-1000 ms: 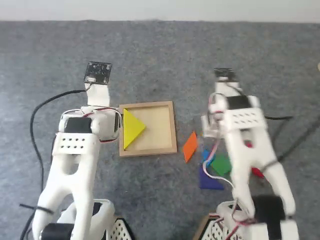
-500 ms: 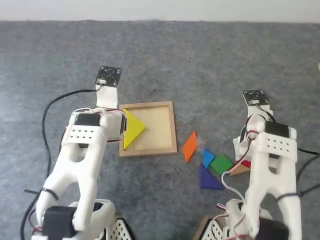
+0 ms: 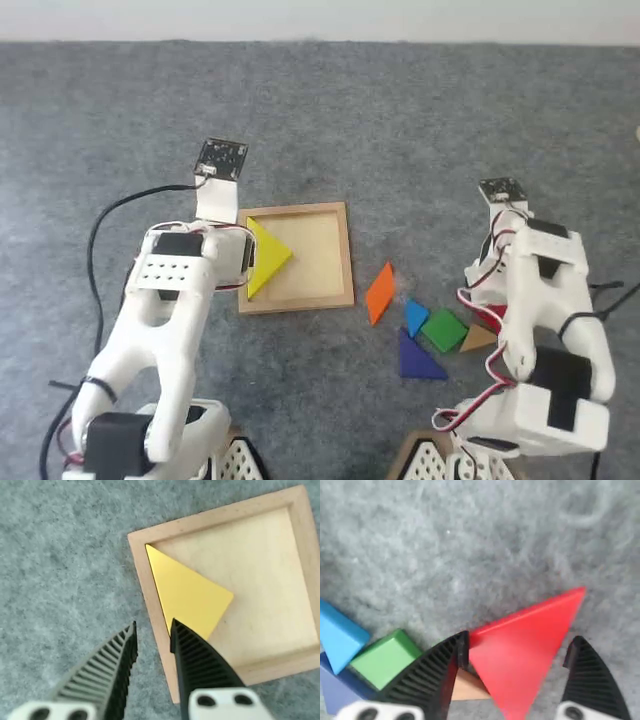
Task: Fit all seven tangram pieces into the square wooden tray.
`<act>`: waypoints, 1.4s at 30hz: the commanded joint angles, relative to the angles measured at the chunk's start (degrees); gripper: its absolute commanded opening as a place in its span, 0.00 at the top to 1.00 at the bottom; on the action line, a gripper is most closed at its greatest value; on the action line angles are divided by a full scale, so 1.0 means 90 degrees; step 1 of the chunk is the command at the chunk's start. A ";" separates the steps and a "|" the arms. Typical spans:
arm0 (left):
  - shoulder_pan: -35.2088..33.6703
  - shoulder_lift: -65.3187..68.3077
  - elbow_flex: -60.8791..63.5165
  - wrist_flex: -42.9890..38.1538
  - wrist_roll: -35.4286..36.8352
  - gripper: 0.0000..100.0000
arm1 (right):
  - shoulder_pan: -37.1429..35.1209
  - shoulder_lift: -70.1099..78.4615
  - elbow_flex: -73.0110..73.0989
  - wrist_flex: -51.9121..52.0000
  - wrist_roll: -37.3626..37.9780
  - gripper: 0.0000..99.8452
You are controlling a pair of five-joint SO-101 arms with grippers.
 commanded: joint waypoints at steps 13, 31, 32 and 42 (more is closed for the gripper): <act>0.0029 -0.0078 -0.0054 -0.0137 -0.0059 0.89 | 0.0679 -0.0142 -0.0127 -0.0034 0.0029 0.99; 0.0010 -0.0078 -0.0054 -0.0127 -0.0059 0.89 | 0.0669 -0.1138 -0.0274 0.0601 -0.1553 0.99; 0.0010 -0.0078 -0.0054 -0.0127 -0.0068 0.89 | 0.0659 -0.1236 -0.0361 0.0718 -0.1582 0.99; 0.0000 -0.0078 -0.0054 -0.0137 -0.0068 0.89 | 0.0308 -0.1861 -0.1221 0.1324 -0.2422 0.99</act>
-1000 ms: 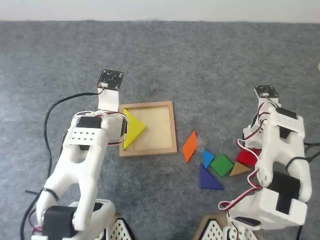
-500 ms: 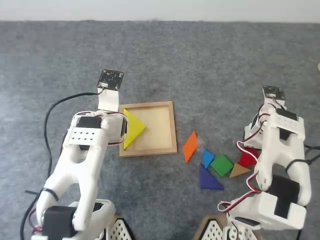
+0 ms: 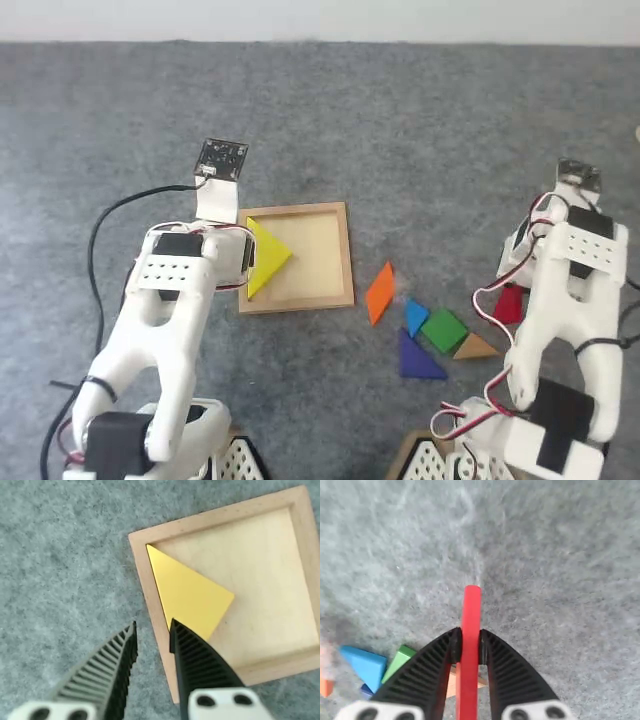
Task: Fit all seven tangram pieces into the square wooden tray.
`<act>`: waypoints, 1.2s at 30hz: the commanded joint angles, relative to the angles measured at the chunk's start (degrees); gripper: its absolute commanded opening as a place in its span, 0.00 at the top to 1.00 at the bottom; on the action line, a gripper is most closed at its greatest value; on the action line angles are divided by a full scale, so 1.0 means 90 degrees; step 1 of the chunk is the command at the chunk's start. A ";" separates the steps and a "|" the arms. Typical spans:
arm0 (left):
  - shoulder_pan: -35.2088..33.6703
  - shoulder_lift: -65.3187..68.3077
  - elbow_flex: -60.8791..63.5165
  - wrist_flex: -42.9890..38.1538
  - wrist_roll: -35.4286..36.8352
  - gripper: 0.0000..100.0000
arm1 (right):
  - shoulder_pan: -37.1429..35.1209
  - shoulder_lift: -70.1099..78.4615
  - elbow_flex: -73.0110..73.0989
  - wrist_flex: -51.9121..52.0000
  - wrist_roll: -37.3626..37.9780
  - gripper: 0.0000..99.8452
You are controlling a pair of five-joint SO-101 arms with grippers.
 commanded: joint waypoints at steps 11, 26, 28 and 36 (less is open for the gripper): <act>-0.0498 -0.0088 -0.0464 0.0576 -0.0733 0.90 | -0.2720 -0.0806 -0.1299 -0.0044 -0.0352 0.99; -0.1963 -0.2618 0.0327 0.0860 -0.0410 0.95 | -0.5758 0.1675 -0.2579 -0.2046 -0.0137 0.99; -0.2042 -0.3116 0.0737 0.0567 -0.0361 0.94 | -0.5895 0.2144 -0.2882 -0.2183 0.0117 0.99; -0.2774 -0.2872 0.1001 -0.0107 -0.0049 0.89 | -0.6491 0.3248 -0.3985 -0.2183 0.0772 0.99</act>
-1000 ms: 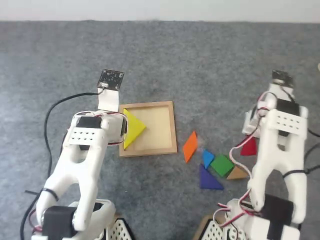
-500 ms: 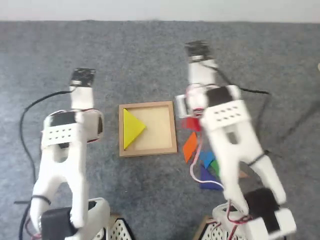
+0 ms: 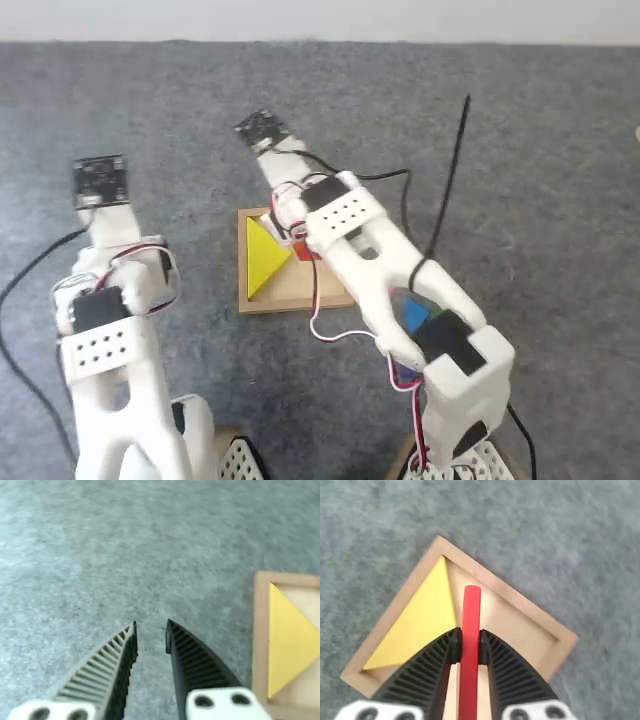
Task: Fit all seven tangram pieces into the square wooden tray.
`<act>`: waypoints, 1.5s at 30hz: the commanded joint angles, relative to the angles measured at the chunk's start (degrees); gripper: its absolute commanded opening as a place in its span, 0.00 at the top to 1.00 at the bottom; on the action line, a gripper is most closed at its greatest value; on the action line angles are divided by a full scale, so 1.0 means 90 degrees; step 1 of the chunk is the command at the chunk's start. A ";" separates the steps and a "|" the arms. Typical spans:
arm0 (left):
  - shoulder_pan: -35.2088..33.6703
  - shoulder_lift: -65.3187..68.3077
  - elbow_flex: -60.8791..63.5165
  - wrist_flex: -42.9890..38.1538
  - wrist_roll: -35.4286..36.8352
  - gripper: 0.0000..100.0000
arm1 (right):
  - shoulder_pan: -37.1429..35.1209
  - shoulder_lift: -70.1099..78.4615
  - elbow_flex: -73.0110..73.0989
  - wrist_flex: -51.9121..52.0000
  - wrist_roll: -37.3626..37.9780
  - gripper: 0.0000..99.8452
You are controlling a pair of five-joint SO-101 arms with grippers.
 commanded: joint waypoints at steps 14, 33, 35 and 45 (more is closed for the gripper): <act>-0.0098 0.1475 -0.0288 -0.0781 -0.0059 0.90 | -0.0405 0.0728 -0.0879 -0.0024 0.1319 0.77; 0.0137 0.1514 -0.0220 -0.0752 -0.0078 0.90 | 0.1109 -0.2046 -0.1045 0.1265 0.1875 0.64; 0.0215 0.1485 -0.0142 -0.0772 -0.0078 0.90 | 0.1294 -0.2574 -0.1035 0.1626 0.1915 0.64; 0.0371 0.1514 -0.0132 -0.0742 -0.0254 0.89 | 0.1871 -0.3785 0.0449 0.2974 0.1915 0.65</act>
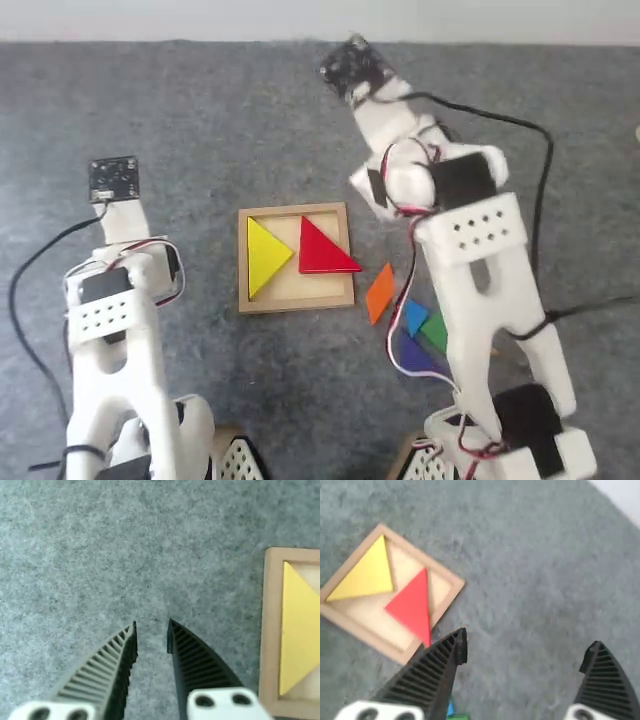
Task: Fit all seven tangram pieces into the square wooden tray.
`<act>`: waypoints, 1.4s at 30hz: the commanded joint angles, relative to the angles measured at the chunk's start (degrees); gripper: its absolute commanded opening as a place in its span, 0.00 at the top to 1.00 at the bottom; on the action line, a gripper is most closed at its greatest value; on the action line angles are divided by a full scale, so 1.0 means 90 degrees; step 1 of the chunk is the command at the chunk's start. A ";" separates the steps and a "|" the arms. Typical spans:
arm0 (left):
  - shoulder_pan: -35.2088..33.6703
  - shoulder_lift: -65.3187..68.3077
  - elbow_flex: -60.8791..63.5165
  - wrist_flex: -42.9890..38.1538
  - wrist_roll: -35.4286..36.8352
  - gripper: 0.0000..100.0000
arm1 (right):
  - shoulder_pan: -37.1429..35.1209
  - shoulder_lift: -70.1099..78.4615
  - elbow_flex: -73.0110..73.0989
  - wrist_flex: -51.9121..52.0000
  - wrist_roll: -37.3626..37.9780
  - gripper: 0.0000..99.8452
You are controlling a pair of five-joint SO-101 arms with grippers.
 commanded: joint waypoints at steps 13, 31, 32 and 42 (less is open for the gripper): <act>0.0313 0.0049 -0.0171 -0.0049 -0.0098 0.89 | -0.0728 -0.0415 0.4542 -0.2935 0.1123 0.99; 0.0342 0.0049 -0.0132 -0.0049 -0.0107 0.89 | -0.0190 0.1900 0.3468 -0.3902 0.1114 0.99; 0.0342 0.0049 -0.0132 -0.0049 -0.0107 0.89 | -0.0171 0.2007 0.3282 -0.3893 0.1114 0.99; 0.0342 0.0049 -0.0122 -0.0068 -0.0107 0.89 | -0.0063 0.2984 0.1993 -0.3961 0.1114 0.99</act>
